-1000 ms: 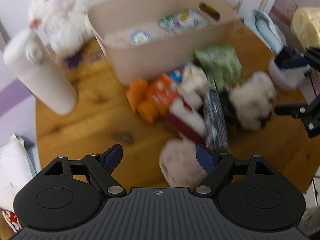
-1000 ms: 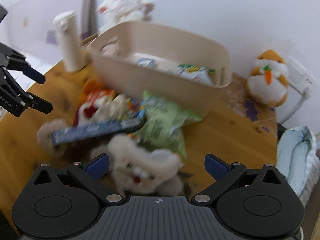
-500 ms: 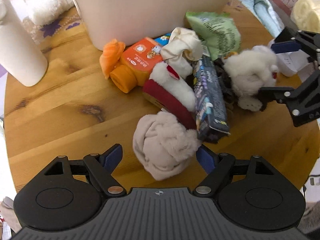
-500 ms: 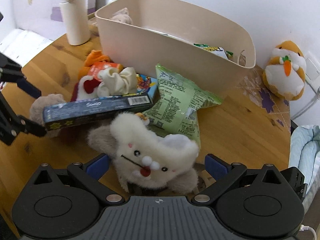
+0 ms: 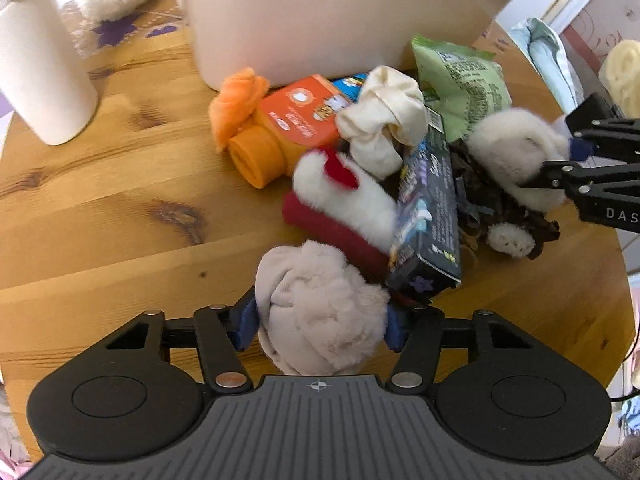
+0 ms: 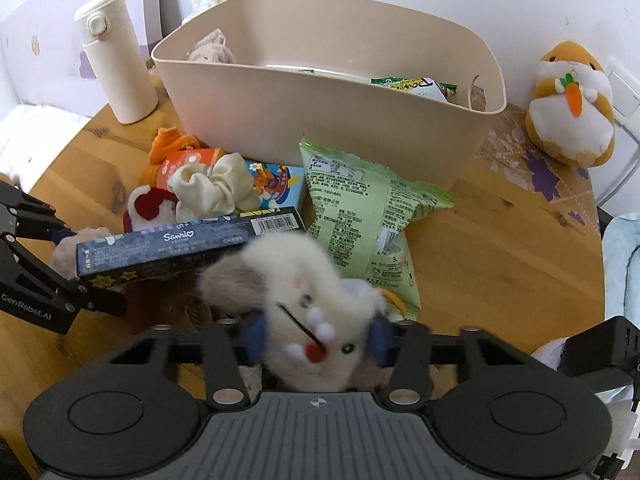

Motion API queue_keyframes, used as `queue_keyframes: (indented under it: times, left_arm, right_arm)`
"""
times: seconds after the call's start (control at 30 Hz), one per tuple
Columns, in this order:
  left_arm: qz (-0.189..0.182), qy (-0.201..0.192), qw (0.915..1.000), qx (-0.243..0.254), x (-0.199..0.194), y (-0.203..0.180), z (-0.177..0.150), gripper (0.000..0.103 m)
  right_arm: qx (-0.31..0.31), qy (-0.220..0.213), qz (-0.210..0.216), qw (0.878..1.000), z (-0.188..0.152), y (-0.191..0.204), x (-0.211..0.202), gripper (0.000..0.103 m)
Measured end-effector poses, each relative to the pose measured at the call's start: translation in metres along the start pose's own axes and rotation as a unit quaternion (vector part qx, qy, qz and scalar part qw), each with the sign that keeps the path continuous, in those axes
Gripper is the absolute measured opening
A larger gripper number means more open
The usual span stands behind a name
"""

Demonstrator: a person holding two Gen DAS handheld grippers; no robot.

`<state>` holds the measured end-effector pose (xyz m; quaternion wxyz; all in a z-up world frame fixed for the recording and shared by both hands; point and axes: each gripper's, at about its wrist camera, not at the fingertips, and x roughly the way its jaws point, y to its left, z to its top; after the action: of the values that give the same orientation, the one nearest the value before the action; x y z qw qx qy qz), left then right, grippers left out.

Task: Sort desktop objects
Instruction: 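Grasp the beige sock ball with the left tool while the right tool grasps the white plush, then carry the sock ball and white plush into the basket and release both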

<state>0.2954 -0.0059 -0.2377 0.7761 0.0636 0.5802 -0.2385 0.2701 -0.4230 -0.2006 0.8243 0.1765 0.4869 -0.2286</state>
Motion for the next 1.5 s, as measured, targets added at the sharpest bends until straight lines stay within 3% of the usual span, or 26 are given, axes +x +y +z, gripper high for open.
queue_keyframes:
  times: [0.33,0.7,1.17,1.5]
  left_arm:
    - [-0.009,-0.028,0.9996,-0.003,-0.03,0.012,-0.006,0.058]
    - [0.012,-0.094,0.9954,-0.013,-0.083,0.031,0.012,0.058]
    - [0.045,-0.187,0.9806,0.035,-0.127,0.017,0.079,0.059]
    - [0.053,-0.204,0.9743,0.08,-0.115,-0.011,0.131,0.059]
  right_arm:
    - [0.012,-0.022,0.013,1.0,-0.005,-0.007,-0.023,0.021]
    - [0.012,-0.07,0.004,0.997,0.005,-0.016,-0.07,0.021]
    - [-0.004,-0.138,-0.033,0.99,0.047,-0.026,-0.107,0.021]
    - [0.009,-0.172,-0.052,0.984,0.088,-0.033,-0.102,0.021]
